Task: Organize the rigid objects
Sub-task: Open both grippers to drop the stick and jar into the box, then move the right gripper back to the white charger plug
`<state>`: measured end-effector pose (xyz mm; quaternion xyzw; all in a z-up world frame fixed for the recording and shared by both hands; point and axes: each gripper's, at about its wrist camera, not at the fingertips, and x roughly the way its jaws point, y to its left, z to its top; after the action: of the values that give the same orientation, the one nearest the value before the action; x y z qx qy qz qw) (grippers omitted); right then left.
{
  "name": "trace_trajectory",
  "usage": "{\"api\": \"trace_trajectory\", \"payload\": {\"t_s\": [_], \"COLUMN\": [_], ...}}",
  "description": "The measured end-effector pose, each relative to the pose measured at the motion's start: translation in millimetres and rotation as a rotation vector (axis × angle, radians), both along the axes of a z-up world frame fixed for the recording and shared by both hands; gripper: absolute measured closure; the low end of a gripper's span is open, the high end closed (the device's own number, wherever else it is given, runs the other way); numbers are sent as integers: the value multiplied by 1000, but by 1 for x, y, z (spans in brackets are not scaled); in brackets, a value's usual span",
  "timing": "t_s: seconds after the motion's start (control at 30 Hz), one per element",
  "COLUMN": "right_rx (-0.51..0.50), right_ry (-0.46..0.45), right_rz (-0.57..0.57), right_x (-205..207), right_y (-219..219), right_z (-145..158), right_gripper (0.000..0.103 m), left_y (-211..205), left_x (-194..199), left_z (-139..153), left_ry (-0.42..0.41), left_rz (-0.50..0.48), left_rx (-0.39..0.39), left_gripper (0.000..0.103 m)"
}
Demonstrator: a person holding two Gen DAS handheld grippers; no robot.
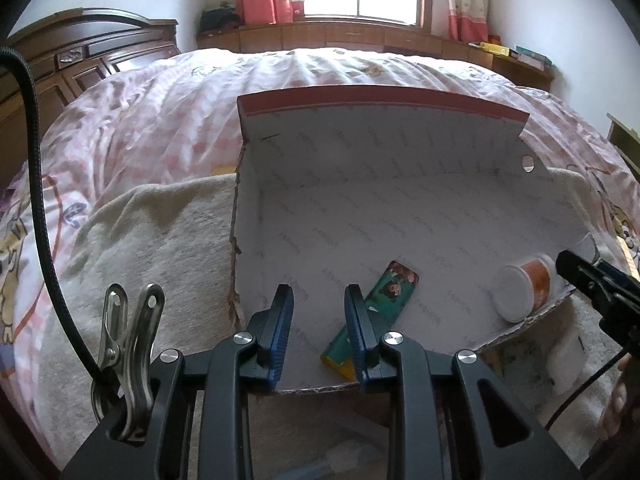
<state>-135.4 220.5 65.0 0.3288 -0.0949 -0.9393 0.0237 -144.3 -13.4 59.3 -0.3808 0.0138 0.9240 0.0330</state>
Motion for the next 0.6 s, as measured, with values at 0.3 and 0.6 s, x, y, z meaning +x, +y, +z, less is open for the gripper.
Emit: {"api": "trace_trajectory", "payload": {"t_s": [0.3,0.6], "right_rx": [-26,-42], "right_ry": [-14,19], "right_rz": [38,53], "right_x": [2,16], "right_y": [-7,4], "right_z": [0,22], "right_gripper": [29,29], "left_y": [-14,-15], "left_x": [9,28], "left_z": [2,27], "left_ry": [-5,34], "left_rz": [25,12], "left_rx": [9,41], "left_gripper": [75,75]}}
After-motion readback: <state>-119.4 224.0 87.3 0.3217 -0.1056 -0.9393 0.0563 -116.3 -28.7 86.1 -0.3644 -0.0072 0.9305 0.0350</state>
